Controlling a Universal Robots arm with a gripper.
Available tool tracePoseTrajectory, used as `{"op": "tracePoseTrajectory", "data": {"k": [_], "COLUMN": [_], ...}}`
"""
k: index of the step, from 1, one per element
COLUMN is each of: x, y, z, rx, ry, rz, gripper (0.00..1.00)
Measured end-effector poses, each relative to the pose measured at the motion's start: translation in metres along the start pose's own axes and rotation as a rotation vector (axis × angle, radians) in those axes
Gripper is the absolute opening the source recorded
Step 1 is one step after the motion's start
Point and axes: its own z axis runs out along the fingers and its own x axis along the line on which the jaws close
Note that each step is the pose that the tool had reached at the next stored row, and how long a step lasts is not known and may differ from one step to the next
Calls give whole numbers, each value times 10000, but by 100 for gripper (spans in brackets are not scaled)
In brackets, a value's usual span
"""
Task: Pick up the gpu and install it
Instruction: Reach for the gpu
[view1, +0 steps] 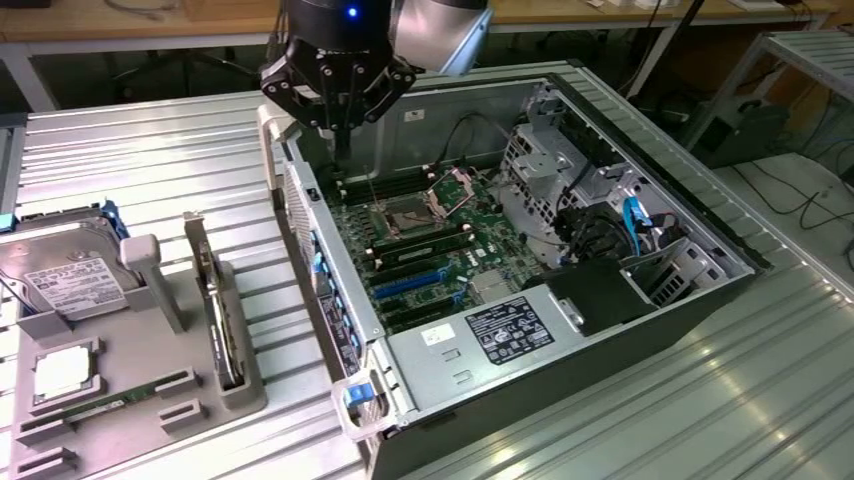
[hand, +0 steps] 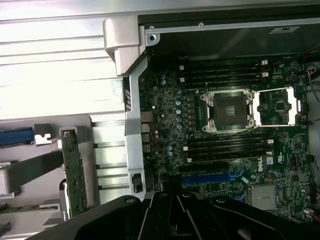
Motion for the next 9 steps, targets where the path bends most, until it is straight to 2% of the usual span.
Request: {"op": "tracePoseTrajectory", "data": {"k": [9], "x": [112], "y": [-9], "z": [0], "rx": [0], "ry": [1], "rz": [0], "gripper": [11]}}
